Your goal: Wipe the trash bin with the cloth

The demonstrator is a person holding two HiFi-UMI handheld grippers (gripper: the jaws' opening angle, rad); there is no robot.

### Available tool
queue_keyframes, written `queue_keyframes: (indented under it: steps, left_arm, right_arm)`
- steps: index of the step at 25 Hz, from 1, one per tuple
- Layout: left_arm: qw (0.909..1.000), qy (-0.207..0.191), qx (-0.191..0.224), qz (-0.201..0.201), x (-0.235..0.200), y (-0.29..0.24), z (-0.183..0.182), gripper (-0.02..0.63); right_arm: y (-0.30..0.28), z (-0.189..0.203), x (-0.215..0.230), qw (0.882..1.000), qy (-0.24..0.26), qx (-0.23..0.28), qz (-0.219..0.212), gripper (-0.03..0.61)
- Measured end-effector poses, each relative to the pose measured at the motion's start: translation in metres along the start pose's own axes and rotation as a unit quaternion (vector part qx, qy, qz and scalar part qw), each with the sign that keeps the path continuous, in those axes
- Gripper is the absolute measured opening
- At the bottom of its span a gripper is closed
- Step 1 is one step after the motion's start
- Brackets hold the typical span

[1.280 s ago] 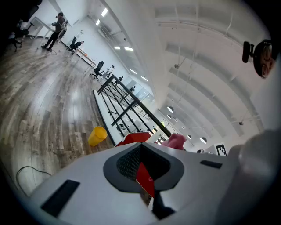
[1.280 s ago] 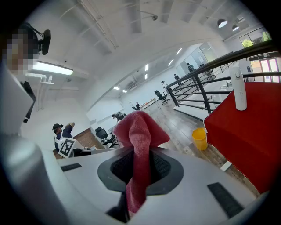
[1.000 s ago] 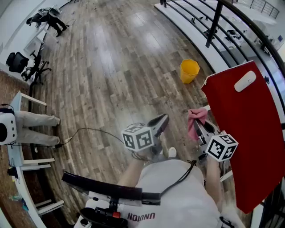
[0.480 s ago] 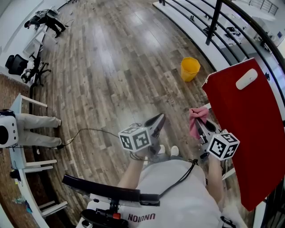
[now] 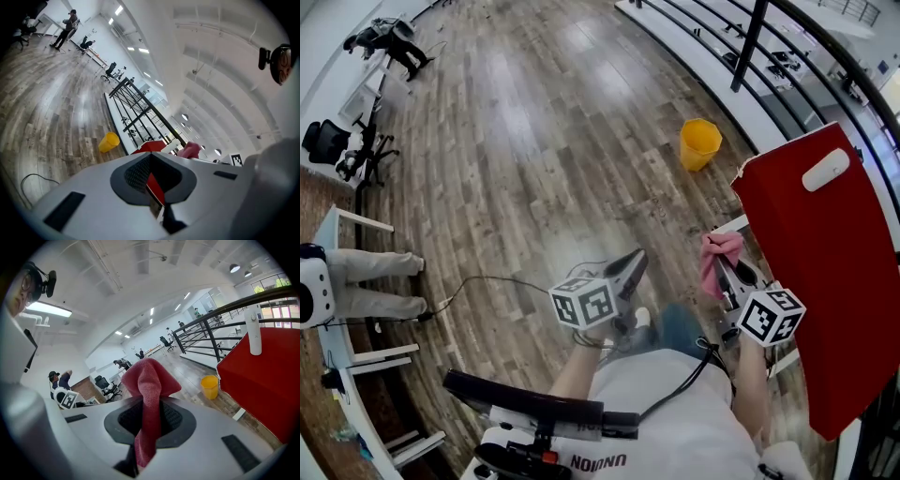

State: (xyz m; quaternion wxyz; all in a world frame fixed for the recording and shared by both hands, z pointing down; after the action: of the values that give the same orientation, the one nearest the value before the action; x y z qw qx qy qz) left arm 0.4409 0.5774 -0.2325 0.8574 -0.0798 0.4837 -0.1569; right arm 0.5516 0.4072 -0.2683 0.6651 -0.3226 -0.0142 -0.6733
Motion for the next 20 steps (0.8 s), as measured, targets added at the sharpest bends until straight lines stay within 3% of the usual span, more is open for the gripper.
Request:
queue_keyframes:
  steps: [6,10,15,20]
  left_arm:
    - [0.9998,0.006,-0.02,0.003,-0.013,-0.03,-0.013,0.003]
    - [0.9997,0.013,-0.018,-0.012,-0.03,-0.056,-0.041,0.003]
    - [0.9996,0.013,-0.017,-0.02,-0.034,-0.108,-0.089,0.003]
    - [0.9999,-0.001,-0.009,-0.012,-0.025,-0.161,-0.135,0.003]
  right_arm:
    - [-0.027,-0.01,0.017,1.0,-0.004,-0.012,0.01,0.043]
    - [-0.062,-0.027,0.036,1.0,-0.008,-0.025,-0.003,0.044]
    - [-0.103,-0.07,0.074,0.999,0.007,-0.047,-0.004,0.044]
    - [-0.133,-0.12,0.114,0.999,0.002,-0.033,-0.005,0.043]
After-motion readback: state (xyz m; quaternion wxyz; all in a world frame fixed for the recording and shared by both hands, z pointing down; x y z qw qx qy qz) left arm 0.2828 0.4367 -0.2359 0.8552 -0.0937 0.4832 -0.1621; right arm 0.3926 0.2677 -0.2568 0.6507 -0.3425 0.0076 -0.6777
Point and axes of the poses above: the fingertips, and each gripper's own axes: y backward along the fingers, x to its right, z out of its underside, the point moved 4 cm from there along y, backward along the fingers, and after that the axes turned 5 degrees about y, right-handed, at the moved point
